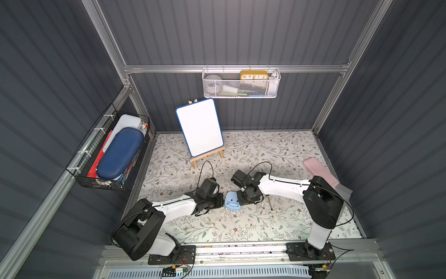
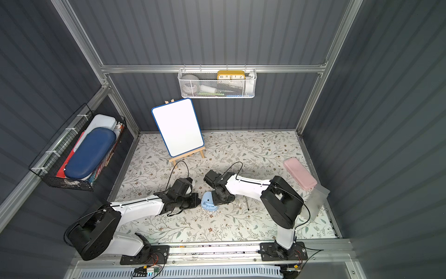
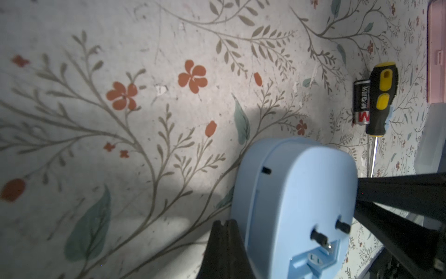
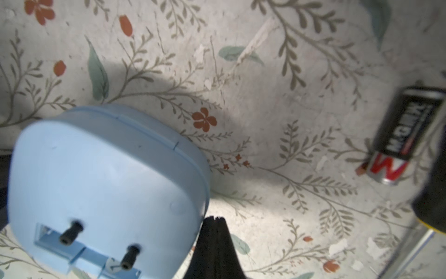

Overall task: Remove the battery from the alarm
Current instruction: Adjust the alarm at the center of the board.

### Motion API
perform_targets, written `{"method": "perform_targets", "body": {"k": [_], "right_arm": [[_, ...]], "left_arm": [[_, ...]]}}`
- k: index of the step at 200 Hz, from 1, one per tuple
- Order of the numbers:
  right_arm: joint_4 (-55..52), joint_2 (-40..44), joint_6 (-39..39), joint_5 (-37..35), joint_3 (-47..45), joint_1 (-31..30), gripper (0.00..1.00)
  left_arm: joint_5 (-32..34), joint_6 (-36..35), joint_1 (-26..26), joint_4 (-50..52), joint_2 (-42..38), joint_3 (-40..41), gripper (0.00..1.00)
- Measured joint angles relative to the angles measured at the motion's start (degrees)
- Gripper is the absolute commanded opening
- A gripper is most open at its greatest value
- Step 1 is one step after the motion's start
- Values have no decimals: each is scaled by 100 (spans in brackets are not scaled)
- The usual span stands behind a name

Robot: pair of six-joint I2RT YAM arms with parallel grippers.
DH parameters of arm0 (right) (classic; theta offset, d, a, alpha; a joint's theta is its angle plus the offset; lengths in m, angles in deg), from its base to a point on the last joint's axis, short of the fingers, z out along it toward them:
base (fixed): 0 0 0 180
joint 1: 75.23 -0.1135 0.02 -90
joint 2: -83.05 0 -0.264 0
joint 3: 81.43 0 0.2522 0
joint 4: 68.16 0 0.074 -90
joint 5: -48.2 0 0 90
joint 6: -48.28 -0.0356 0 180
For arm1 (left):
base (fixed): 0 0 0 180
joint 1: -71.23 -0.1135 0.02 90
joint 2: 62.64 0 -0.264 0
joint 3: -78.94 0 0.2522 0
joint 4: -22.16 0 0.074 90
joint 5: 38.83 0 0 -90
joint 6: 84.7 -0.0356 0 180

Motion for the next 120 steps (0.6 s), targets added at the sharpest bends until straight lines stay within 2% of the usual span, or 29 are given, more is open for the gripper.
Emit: {"method": "perform_targets", "body": {"k": [46,70,98,120], "right_arm": [[-245,-354,162,-157,529,151,0],[-363,-466,234,-271,713,199,0],[-210,-577,295,-31,929,149,0],[-120,-619,352,48,1029,83,0]], "left_arm": [[-24,33,243,-98,2,94,0],[-70,133,555,-146,83,105,0],[-269,286,977,-551,380,4,0],[-339,376,1084,-741,468,-2,0]]}}
